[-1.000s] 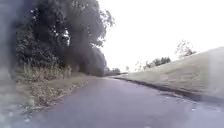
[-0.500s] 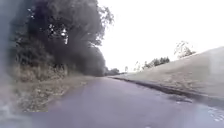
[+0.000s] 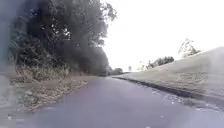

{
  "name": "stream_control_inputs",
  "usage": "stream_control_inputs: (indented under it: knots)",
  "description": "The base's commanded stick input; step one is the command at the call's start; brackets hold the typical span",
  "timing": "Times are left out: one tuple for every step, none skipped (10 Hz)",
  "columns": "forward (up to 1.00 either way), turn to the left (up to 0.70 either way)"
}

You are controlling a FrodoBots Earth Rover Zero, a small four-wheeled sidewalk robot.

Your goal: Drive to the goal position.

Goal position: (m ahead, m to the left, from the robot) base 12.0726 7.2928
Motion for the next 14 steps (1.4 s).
stream_control_inputs:
  knots:
    - [1.00, 0.32]
    - [1.00, 0.39]
    - [1.00, 0.20]
    - [1.00, 0.00]
    - [1.00, 0.00]
    - [1.00, 0.00]
    - [1.00, 0.00]
    - [1.00, 0.00]
    - [1.00, 0.00]
    - [1.00, 0.00]
    - [1.00, 0.18]
    - [1.00, 0.40]
    - [1.00, 0.40]
    - [1.00, 0.27]
